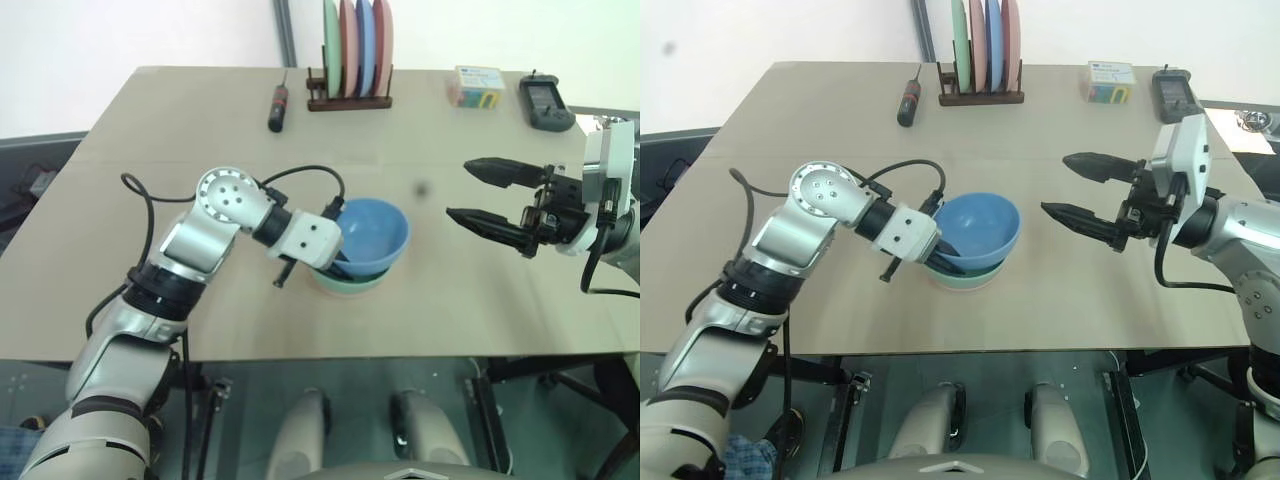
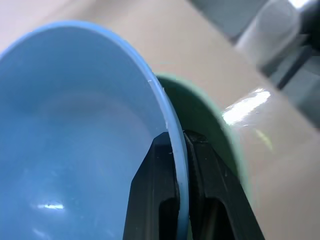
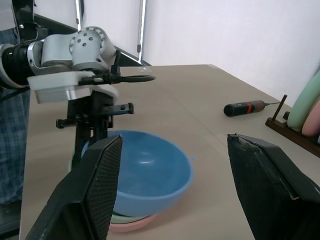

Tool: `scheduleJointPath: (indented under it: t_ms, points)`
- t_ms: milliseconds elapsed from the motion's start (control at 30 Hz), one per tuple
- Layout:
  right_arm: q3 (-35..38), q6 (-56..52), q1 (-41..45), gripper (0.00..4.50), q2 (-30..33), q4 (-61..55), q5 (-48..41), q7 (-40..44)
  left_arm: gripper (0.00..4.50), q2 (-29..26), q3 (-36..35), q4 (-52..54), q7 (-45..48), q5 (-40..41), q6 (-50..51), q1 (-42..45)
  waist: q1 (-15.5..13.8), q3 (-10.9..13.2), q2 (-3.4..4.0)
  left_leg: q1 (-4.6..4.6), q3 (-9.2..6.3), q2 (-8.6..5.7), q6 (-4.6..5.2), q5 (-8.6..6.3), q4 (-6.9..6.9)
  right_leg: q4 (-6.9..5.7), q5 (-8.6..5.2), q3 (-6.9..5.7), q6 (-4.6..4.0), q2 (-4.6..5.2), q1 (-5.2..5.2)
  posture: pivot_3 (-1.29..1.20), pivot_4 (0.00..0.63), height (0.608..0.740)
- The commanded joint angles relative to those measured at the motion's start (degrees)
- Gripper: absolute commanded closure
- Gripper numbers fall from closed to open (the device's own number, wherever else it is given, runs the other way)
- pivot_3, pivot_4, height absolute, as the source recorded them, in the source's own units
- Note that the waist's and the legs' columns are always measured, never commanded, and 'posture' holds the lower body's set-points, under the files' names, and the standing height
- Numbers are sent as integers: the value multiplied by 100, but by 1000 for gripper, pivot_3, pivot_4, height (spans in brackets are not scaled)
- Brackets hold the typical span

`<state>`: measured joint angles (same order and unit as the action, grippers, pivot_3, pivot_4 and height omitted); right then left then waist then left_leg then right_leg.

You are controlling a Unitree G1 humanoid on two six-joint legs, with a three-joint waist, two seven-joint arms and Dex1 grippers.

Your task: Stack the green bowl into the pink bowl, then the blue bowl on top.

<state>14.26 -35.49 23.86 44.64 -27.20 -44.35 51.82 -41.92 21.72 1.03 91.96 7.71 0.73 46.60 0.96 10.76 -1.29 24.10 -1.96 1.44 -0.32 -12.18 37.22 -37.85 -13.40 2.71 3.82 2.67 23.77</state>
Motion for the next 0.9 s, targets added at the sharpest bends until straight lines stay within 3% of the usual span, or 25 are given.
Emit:
scheduleJointPath:
  t_ms: [33, 100, 200, 267, 300, 733, 900]
  points:
    - [125, 144, 79, 982, 65, -105, -58, -12, 3489, 98, -161, 78, -216, 33, -163, -32, -18, 0, 0, 0, -1, 0, 0, 0, 1, 0, 0, -1, 0, 0, -1, 0, 150, 740]
    - [119, 151, 78, 982, 64, -97, -61, 0, 2570, 224, -311, -3, -490, 73, -136, 12, -26, 0, 0, 2, -2, 0, 0, 0, 5, 0, -1, -3, 1, 0, -2, 0, 150, 740]
    - [105, 162, 114, 982, 88, -37, -57, 45, 1708, 323, -561, -72, -756, 225, -15, 59, -18, 0, 0, 6, -3, -1, 0, 0, 9, 1, 0, -4, 1, 0, -1, 0, 150, 740]
    - [87, 167, 141, 982, 111, 15, -48, 86, 844, 329, -753, 0, -859, 485, 419, 36, -2, 0, 0, 6, -3, 0, 1, 0, 8, 1, 0, -4, 1, 0, 0, 0, 150, 740]
    - [73, 171, 151, 982, 126, 45, -38, 117, 689, 327, -900, 24, -963, 621, 626, 2, 1, 0, 0, 5, -4, 0, 1, 0, 8, 0, 0, -4, 1, 0, 0, 0, 150, 740]
    - [-42, 220, 273, 982, 186, 344, 48, 405, 689, 145, -2588, 591, -2048, 2409, 2868, -255, -1, 0, 0, 4, -5, 0, 0, 0, 8, -1, -1, -5, 4, 0, 0, 0, 150, 740]
    - [59, 276, 66, 982, 223, 420, 115, 499, 689, -114, -3524, 841, -2602, 2868, 3417, -1254, 58, 0, 0, -6, 2, 2, 0, 0, 2, -2, 1, 3, 1, 0, -1, 0, 150, 740]
